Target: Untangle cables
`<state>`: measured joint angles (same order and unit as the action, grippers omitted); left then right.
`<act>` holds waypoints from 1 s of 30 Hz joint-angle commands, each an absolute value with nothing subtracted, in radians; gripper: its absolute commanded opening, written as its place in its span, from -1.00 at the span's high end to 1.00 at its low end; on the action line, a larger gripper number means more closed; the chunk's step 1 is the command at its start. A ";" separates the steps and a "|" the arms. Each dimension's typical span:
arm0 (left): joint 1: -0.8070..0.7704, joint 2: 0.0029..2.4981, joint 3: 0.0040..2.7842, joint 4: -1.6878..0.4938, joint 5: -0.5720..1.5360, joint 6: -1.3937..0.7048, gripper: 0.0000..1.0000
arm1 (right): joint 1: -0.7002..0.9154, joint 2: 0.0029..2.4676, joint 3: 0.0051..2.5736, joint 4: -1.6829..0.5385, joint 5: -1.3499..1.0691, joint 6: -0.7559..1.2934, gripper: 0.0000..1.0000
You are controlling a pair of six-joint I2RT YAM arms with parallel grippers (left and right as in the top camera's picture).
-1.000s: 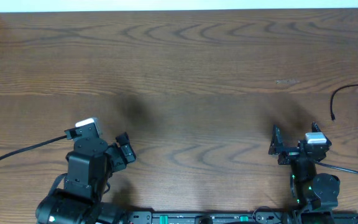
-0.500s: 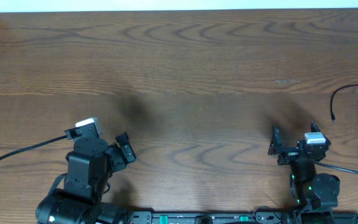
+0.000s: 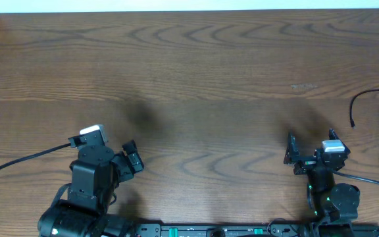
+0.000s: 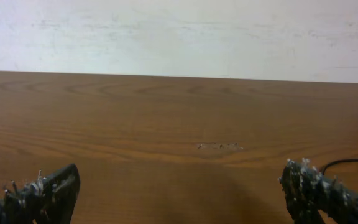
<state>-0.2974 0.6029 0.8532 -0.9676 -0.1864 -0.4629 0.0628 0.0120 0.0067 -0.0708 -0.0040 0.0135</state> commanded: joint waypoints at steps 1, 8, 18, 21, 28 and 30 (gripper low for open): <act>-0.300 0.600 0.850 -0.967 -0.199 -0.449 -0.96 | 0.060 0.006 0.005 -0.075 -0.009 -0.001 -0.98; -0.300 0.600 0.850 -0.967 -0.199 -0.449 -0.96 | 0.060 0.006 0.005 -0.075 -0.009 -0.001 -0.99; -0.300 0.600 0.850 -0.967 -0.199 -0.449 -0.96 | 0.060 0.006 0.005 -0.075 -0.009 -0.001 -0.99; -0.300 0.600 0.850 -0.967 -0.199 -0.449 -0.96 | 0.060 0.006 0.005 -0.075 -0.009 -0.001 -0.98; -0.284 0.588 0.847 -0.986 -0.199 -0.445 -0.96 | 0.060 0.006 0.005 -0.075 -0.009 -0.001 -0.99; -0.247 0.567 0.828 -0.965 -0.187 -0.446 -0.96 | 0.060 0.006 0.005 -0.075 -0.009 -0.001 -0.99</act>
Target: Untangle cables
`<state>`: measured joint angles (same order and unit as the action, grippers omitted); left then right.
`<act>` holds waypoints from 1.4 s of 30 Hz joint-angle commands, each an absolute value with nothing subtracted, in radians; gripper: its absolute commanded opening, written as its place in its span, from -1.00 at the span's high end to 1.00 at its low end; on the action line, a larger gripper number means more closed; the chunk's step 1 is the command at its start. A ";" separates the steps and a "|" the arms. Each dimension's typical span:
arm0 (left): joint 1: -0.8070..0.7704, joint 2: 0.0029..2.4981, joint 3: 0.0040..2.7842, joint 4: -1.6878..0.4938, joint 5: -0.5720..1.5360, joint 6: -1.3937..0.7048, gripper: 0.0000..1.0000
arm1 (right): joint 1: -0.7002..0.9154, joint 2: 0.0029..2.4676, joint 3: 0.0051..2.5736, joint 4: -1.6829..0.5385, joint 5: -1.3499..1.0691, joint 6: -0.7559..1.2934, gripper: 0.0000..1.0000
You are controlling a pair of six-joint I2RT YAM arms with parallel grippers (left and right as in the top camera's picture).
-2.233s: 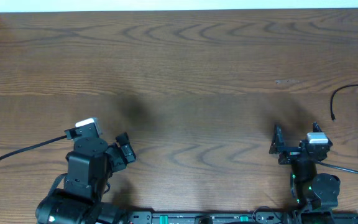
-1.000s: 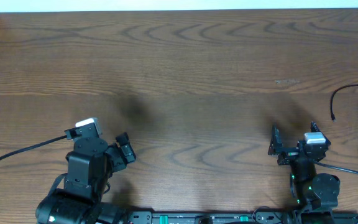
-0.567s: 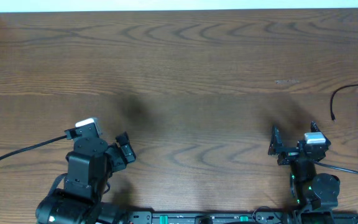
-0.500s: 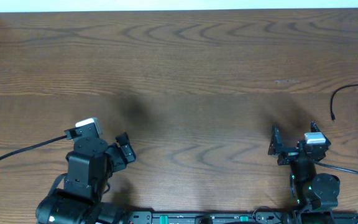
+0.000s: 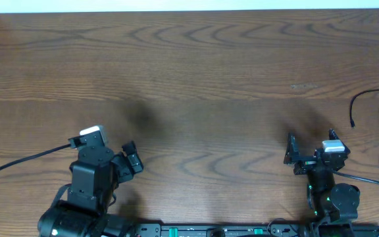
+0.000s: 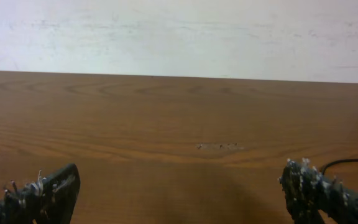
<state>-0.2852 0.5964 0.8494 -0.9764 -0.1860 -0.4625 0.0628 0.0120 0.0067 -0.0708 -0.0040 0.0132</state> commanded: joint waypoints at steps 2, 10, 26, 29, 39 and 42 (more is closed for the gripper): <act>-0.198 0.533 0.792 -0.915 -0.183 -0.446 -0.96 | 0.060 0.006 0.005 -0.075 -0.009 -0.001 -0.98; -0.066 0.305 0.528 -0.612 -0.139 -0.441 -0.96 | 0.060 0.006 0.005 -0.075 -0.009 -0.001 -0.99; 0.017 0.000 0.146 -0.060 0.135 0.045 -0.96 | 0.060 0.006 0.005 -0.075 -0.009 -0.001 -0.99; 0.023 0.002 0.096 0.030 0.186 0.100 -0.96 | 0.060 0.006 0.005 -0.075 -0.009 -0.001 -0.98; 0.023 0.001 0.004 0.133 0.255 0.192 -0.96 | 0.060 0.006 0.005 -0.075 -0.009 -0.001 -0.98; 0.023 0.001 0.004 0.109 0.274 0.238 -0.96 | 0.060 0.006 0.005 -0.075 -0.009 -0.001 -0.98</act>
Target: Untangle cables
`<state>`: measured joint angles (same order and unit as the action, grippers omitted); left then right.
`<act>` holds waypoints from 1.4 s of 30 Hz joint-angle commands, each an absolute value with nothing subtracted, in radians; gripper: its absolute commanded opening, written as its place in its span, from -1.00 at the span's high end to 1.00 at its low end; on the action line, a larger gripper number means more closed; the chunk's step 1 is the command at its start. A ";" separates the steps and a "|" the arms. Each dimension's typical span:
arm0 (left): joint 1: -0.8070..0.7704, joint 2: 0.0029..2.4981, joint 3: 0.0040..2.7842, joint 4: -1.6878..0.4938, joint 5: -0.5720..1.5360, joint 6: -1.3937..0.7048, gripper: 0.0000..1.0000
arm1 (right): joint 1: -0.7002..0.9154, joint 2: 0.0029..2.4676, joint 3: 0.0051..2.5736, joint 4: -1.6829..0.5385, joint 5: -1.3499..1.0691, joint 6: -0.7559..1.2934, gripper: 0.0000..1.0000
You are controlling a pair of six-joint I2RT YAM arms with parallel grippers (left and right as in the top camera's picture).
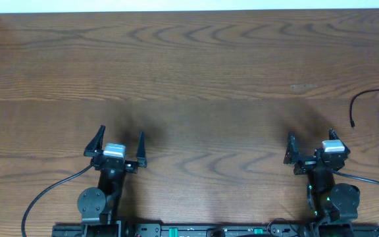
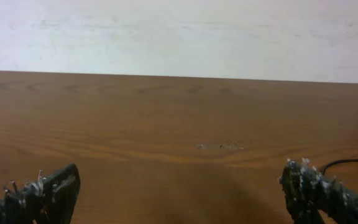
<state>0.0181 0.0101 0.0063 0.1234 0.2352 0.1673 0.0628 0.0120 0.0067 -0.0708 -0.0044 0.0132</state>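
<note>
A tangle of thin black cables lies at the table's right edge, partly cut off by the frame. One black strand [image 2: 347, 163] shows at the right of the right wrist view. My right gripper [image 1: 310, 140] stands open near the front right, left of the cables, with nothing between its fingers [image 2: 53, 186]. My left gripper [image 1: 118, 141] stands open near the front left, far from the cables, empty.
The wooden table [image 1: 189, 72] runs back to a white wall [image 2: 179, 34]. A small scuff mark [image 1: 303, 86] lies on the wood ahead of my right gripper. Both arm bases sit along the front edge.
My left arm has changed pose: it was turned with its gripper pointing right at the front left, and now it faces straight ahead with its fingers spread. The right arm and cables have not moved.
At both earlier moments my left arm sat turned aside at the front left and my right gripper stood open, with the cables lying at the right edge. Now the left gripper points forward and open; the cables lie as before.
</note>
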 commanded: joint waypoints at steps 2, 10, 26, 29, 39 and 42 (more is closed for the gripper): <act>0.023 0.001 0.004 0.065 0.278 0.243 -0.96 | 0.060 0.006 0.005 -0.075 -0.009 -0.001 -0.98; 0.023 0.001 0.004 -0.052 0.271 0.228 -0.96 | 0.060 0.006 0.005 -0.075 -0.009 -0.001 -0.98; 0.023 0.001 0.004 -0.048 0.266 0.228 -0.96 | 0.060 0.006 0.005 -0.075 -0.009 -0.001 -0.98; 0.023 0.001 0.004 -0.048 0.266 0.228 -0.96 | 0.060 0.006 0.005 -0.075 -0.009 -0.001 -0.98; 0.019 0.001 0.004 -0.048 0.266 0.228 -0.96 | 0.060 0.006 0.005 -0.075 -0.009 -0.001 -0.99; 0.006 0.001 0.004 -0.048 0.266 0.228 -0.96 | 0.060 0.006 0.005 -0.075 -0.009 -0.001 -0.98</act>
